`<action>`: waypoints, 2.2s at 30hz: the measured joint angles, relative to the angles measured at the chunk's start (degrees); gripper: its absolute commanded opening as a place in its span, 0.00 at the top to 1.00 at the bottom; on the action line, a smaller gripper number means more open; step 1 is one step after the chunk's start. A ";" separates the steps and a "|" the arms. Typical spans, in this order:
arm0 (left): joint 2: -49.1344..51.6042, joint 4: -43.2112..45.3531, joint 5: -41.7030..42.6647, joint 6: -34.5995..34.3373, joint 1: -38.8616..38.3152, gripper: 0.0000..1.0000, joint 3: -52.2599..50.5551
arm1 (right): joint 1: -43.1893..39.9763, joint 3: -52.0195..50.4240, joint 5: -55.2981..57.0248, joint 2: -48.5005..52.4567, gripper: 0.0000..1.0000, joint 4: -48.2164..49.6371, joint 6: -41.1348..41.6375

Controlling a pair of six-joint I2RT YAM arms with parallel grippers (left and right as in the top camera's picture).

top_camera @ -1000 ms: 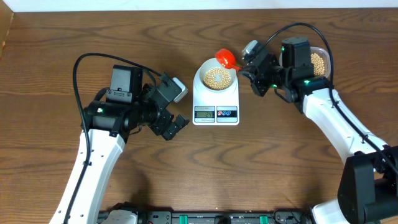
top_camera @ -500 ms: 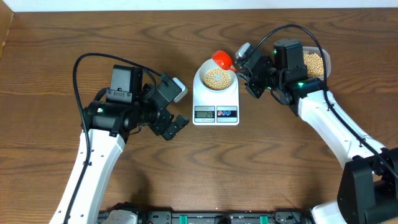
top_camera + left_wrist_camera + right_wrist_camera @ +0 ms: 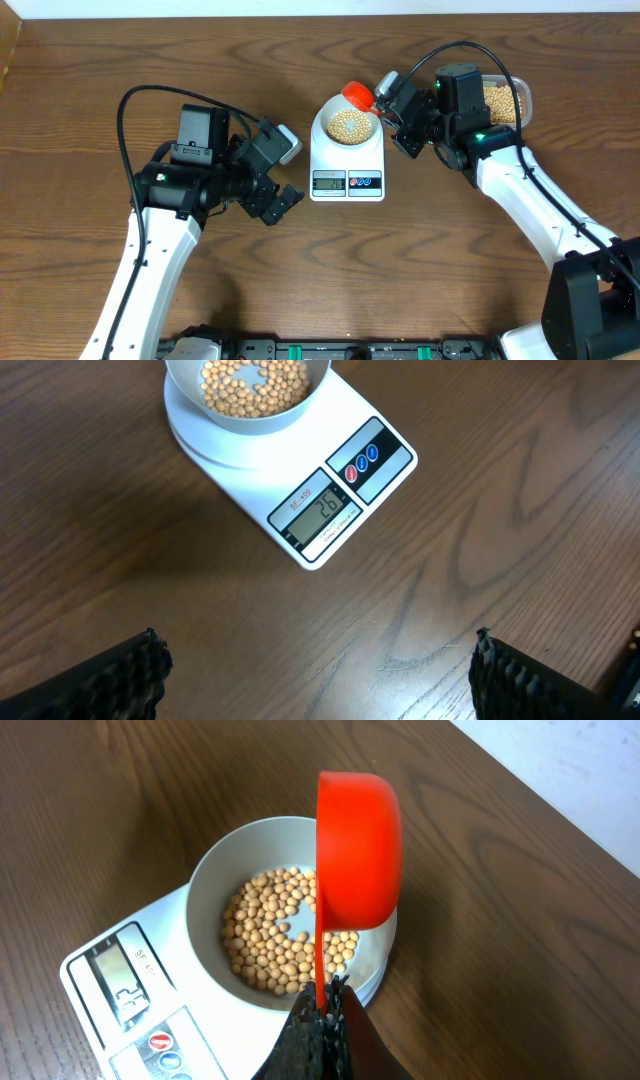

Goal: Scoop item into bowl and weigh 50g on scale
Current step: 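Carry the red scoop right back to the soybean tub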

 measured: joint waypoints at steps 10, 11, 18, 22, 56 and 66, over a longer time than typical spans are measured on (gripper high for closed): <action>0.00 0.02 0.00 0.00 0.00 0.02 0.00 | -5.33 -0.02 0.17 -3.74 0.99 2.97 2.43; 0.00 0.02 0.00 0.00 0.00 0.02 0.00 | -6.78 -0.02 0.22 -5.55 0.99 3.23 3.23; 0.00 0.00 0.00 0.00 0.00 0.02 0.00 | -17.40 0.02 3.56 -9.46 0.99 -4.92 6.91; 0.00 0.04 0.00 0.00 0.00 0.02 0.00 | -20.55 -0.02 11.43 -9.46 0.99 -9.25 7.19; 0.00 0.02 0.00 0.00 0.00 0.02 0.00 | -16.57 0.13 32.17 4.98 0.99 -10.86 -2.64; 0.00 0.02 0.00 0.00 0.00 0.02 0.00 | -16.76 0.85 22.27 4.96 0.99 -12.35 10.47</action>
